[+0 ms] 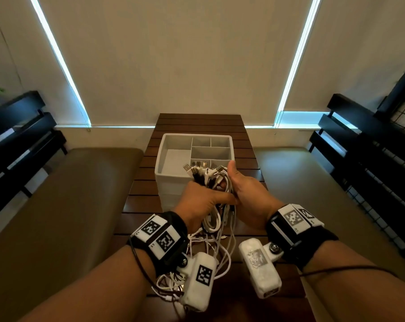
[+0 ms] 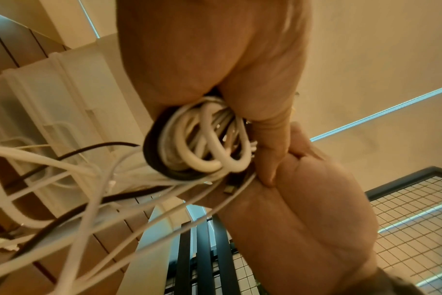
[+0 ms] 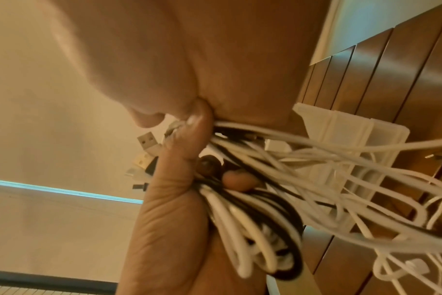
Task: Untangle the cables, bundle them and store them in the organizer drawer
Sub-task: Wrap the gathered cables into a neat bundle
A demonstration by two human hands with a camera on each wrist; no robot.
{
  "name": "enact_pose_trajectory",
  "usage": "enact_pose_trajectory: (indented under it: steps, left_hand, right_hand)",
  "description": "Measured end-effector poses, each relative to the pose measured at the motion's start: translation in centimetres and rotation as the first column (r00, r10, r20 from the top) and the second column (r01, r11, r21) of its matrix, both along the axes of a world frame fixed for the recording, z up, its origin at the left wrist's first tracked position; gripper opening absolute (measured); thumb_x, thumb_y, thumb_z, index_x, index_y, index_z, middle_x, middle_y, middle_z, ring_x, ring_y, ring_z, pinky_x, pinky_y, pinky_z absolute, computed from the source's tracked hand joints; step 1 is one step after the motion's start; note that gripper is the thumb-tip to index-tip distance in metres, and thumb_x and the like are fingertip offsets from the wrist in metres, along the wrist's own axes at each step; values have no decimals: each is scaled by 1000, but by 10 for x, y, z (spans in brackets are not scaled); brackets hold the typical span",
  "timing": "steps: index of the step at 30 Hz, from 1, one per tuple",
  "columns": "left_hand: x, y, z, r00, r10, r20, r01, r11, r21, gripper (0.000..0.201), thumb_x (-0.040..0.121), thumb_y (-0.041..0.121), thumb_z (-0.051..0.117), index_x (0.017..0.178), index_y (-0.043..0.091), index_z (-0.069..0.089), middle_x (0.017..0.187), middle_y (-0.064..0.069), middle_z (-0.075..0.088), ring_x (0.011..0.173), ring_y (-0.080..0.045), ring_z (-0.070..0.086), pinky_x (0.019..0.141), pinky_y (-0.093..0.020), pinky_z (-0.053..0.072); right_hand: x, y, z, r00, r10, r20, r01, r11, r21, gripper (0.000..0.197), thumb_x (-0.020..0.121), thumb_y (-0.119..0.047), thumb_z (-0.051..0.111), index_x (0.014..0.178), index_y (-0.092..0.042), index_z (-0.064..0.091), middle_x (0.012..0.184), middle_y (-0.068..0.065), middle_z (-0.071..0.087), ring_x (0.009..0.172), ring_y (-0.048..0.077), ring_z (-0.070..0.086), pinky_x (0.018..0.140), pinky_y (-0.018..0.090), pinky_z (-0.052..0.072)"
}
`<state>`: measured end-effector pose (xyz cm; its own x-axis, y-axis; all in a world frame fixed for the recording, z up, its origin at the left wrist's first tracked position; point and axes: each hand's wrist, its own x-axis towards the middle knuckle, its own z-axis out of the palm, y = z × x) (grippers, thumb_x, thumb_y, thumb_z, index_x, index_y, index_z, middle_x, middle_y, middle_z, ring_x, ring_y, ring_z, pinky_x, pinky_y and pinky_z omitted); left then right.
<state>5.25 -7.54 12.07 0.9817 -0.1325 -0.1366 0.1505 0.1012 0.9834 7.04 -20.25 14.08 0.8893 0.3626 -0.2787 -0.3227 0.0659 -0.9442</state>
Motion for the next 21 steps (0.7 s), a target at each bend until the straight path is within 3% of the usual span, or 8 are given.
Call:
enact_pose_trajectory:
  steps: [3,7,8,10,13,15,18,21]
  left_hand:
    - [-2,-1,-4,1000,20,-16,-21,1000,-16,30,68,-8,76,97,-4,69,98,-19,73,96,-34,70,90,-54,54]
    - [-5,-1,-7,997,71,-40,-72,997,-30,30,73,-12,68,101,1,70,98,-18,73,96,-33,70,88,-51,55]
    - [-5,-1,-7,996,75,-44,-77,996,-54,32,73,-14,66,101,1,69,99,-20,72,96,-36,69,86,-52,56]
    - [-5,0,-5,996,70,-51,-74,994,-86,34,71,-18,62,99,-1,68,93,-22,71,90,-38,70,76,-48,59]
    - [-4,4,-1,997,42,-65,-52,985,-163,32,72,-21,56,93,0,67,78,-14,69,74,-28,70,61,-36,57]
    - [-2,9,-2,995,22,-93,-41,978,-204,31,72,-20,56,90,2,68,76,-12,69,72,-27,69,63,-39,58]
    - [1,17,-5,990,9,-138,-36,980,-194,28,70,-17,59,82,6,70,76,-14,65,73,-31,65,81,-54,53]
    - [1,19,-4,990,-14,-140,-13,983,-186,29,71,-17,58,77,8,70,71,-11,63,66,-26,64,80,-52,51]
  right_hand:
    - [-1,-2,-4,994,105,-4,-105,994,-7,65,92,-59,32,128,-12,58,122,12,66,115,22,62,101,39,47]
    - [-1,-7,-8,961,248,125,-208,941,-268,60,88,-66,42,124,-22,62,119,1,67,111,14,63,104,40,46]
    - [0,-9,-9,963,239,128,-203,949,-243,56,85,-64,49,118,-21,65,113,2,70,108,16,65,99,41,49]
    - [-1,-10,-8,969,203,140,-178,969,-168,43,83,-51,55,105,-16,68,97,1,73,91,14,68,80,32,55]
    - [0,-7,-6,969,150,195,-124,982,-139,43,80,-43,58,105,-9,68,95,5,72,82,13,67,70,25,56]
    - [2,-7,-4,975,99,197,-79,991,-107,37,79,-39,63,101,-10,68,92,7,69,81,14,64,67,26,54]
    - [8,-11,-1,982,15,190,8,993,-121,18,81,-26,68,91,-11,67,82,4,66,76,16,57,65,30,47]
    - [8,-12,3,977,55,204,-28,991,-134,28,75,-31,69,92,-9,65,76,0,67,69,13,58,62,27,46]
